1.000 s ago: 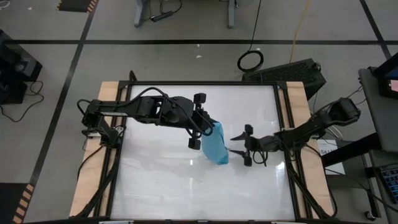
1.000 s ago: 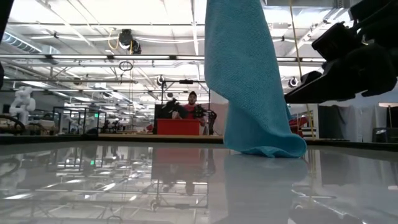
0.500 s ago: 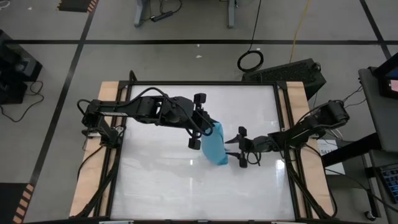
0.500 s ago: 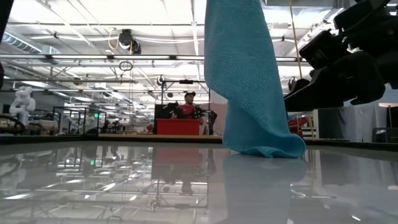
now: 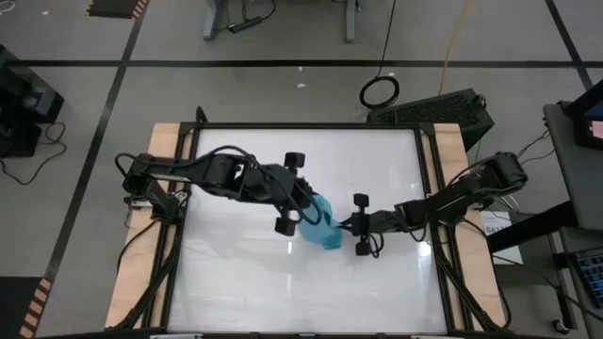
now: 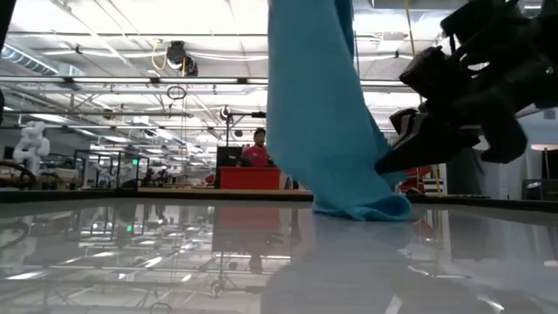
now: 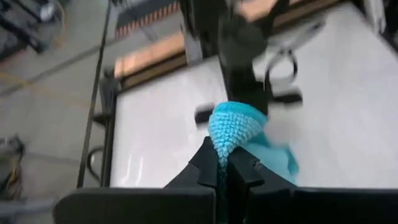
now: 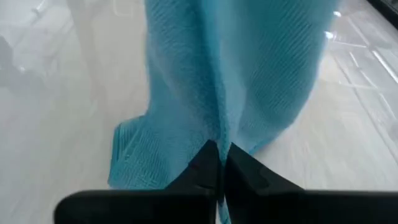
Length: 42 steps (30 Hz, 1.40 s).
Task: Roll towel into tight, uniform cylinder
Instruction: Roll the blue microfiber towel
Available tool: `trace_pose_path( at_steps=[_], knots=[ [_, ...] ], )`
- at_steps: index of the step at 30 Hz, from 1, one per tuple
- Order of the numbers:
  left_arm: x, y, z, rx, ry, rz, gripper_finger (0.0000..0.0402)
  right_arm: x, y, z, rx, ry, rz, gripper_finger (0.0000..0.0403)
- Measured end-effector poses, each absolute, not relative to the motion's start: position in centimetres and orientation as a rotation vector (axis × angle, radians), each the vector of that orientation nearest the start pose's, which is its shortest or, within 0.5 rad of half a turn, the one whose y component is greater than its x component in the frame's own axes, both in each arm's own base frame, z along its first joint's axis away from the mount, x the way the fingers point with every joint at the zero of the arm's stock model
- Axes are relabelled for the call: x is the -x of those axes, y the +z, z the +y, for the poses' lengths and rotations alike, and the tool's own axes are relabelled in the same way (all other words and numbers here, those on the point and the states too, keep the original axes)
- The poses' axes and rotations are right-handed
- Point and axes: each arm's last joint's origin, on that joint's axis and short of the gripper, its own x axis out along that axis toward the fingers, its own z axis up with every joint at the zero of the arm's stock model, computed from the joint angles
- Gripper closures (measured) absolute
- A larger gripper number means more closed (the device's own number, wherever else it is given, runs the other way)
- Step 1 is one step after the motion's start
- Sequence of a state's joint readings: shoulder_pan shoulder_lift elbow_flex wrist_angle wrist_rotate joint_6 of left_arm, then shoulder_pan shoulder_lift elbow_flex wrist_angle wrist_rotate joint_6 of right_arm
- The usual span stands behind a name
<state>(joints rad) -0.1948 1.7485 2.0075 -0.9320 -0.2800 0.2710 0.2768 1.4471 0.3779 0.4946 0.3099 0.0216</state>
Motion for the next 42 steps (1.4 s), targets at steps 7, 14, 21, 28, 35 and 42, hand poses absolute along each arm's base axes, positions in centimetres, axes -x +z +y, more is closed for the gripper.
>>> trace_pose_path(
  at_steps=[7, 14, 21, 28, 35, 42],
  knots=[
    [-34.2, 41.4, -8.0, -0.444, 0.044, 0.805, 0.0397, -22.3, 16.0, 6.6, 0.154, 0.003, 0.586, 0.04],
    [-32.4, 40.7, -10.4, -0.535, 0.123, 0.896, 0.0397, -20.9, 21.6, 8.5, 0.172, 0.103, 0.552, 0.0402],
    [-30.5, 40.4, -12.7, -0.562, 0.19, 0.931, 0.0397, -18.4, 28.3, 10.5, 0.149, 0.309, 0.467, 0.0402],
    [-29.8, 40.6, -14.2, -0.602, 0.252, 0.872, 0.0397, -16.5, 33.0, 10.8, 0.109, 0.398, 0.408, 0.0403],
    [-29.8, 40.7, -14.2, -0.592, 0.298, 0.846, 0.0397, -16.2, 33.1, 10.5, 0.062, 0.377, 0.506, 0.0397],
    [-30.0, 40.8, -14.3, -0.569, 0.289, 0.825, 0.0397, -17.1, 31.6, 11.2, 0.102, 0.364, 0.609, 0.0382]
  ],
)
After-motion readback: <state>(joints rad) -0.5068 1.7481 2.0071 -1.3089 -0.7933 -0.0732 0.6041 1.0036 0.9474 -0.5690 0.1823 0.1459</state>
